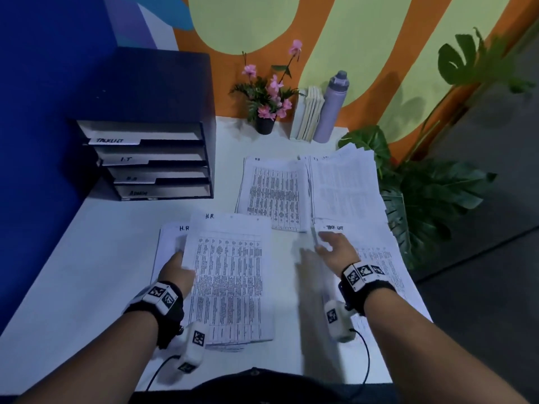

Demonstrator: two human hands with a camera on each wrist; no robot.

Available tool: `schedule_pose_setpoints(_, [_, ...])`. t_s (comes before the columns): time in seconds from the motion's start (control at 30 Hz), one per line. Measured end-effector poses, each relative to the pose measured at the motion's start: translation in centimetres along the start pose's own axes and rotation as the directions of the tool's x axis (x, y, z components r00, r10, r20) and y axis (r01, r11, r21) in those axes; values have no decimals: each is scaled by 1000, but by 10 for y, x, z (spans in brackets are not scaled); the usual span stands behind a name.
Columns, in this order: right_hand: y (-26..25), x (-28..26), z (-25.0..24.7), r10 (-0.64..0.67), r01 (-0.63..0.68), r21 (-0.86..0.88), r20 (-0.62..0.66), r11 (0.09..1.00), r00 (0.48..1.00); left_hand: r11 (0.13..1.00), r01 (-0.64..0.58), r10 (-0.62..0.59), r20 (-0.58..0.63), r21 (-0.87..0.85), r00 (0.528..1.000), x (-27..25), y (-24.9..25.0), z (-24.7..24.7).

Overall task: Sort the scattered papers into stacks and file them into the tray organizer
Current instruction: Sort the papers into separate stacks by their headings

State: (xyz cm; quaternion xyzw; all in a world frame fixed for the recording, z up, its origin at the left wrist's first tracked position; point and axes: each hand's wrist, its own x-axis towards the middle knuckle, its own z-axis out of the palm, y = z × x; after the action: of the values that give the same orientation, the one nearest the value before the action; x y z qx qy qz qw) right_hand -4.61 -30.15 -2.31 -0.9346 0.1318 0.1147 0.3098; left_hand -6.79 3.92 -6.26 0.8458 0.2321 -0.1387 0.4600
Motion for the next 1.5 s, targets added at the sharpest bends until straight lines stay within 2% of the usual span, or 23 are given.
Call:
schedule_pose_setpoints(0.07, [-23, -8, 30, -46, 26, 149, 139, 989, 989, 997, -25, 27, 39, -71, 999, -4, 4, -1])
schedule_pose_setpoints(0.17, [-42, -17, 64, 21, -106, 279, 291, 954, 956, 991, -47, 61, 100, -129, 993, -8, 4, -4])
schedule_pose_setpoints(0.27, [-43, -16, 89, 127, -214, 299, 284, 930, 950, 986, -69, 90, 134, -154, 987, -8, -4, -6])
schedule_pose_setpoints(0.33, [-39, -12, 98, 174, -242, 290, 241, 926, 955, 994, -110, 110, 63, -14, 992, -3, -15, -8])
schedule_pose_setpoints(0.4, [-36, -10, 99, 197, -246, 250, 204, 936, 959, 949, -129, 135, -2, 289, 991, 3, -30, -14])
schedule_pose_setpoints(0.47, [-33, -9, 99, 230, -272, 240, 189, 932, 955, 860, -45, 76, -39, 508, 996, 10, -49, -23])
schedule_pose_setpoints(0.57, [-32, -12, 102, 263, -304, 262, 180, 916, 948, 795, 61, -15, -80, 603, 997, 17, -67, -37])
schedule_pose_setpoints(0.67, [-33, -12, 108, 211, -240, 246, 137, 939, 968, 861, 87, -36, -110, 502, 993, 24, -76, -46])
schedule_pose_setpoints(0.73, [-39, -13, 110, 160, -192, 237, 148, 952, 976, 914, 61, -11, -126, 401, 992, 27, -82, -52])
schedule_pose_setpoints(0.8, [-44, -12, 111, 154, -200, 267, 185, 943, 971, 944, 24, 38, -181, 328, 983, 27, -84, -54])
schedule_pose_setpoints(0.9, [-49, -12, 114, 167, -259, 385, 256, 886, 952, 973, 48, 6, -236, 226, 972, 21, -73, -53])
schedule_pose_setpoints(0.97, [-50, -11, 115, 162, -266, 416, 269, 869, 949, 989, 65, -34, -227, 132, 973, 18, -63, -49])
schedule_pose_setpoints(1.07, [-51, -9, 115, 177, -297, 488, 278, 821, 944, 1000, 22, -17, -186, 20, 982, 13, -51, -43])
schedule_pose_setpoints(1.2, [-52, -9, 110, 167, -262, 550, 218, 793, 962, 984, 56, -75, -107, -169, 991, 7, -44, -35])
schedule_pose_setpoints(1.4, [-45, -11, 101, 191, -210, 498, 90, 842, 977, 980, 23, -49, -131, -197, 990, 4, -41, -34])
schedule_pose_setpoints(1.5, [-35, -12, 102, 227, -258, 537, 124, 803, 966, 985, 39, -62, -135, -166, 989, 5, -42, -37])
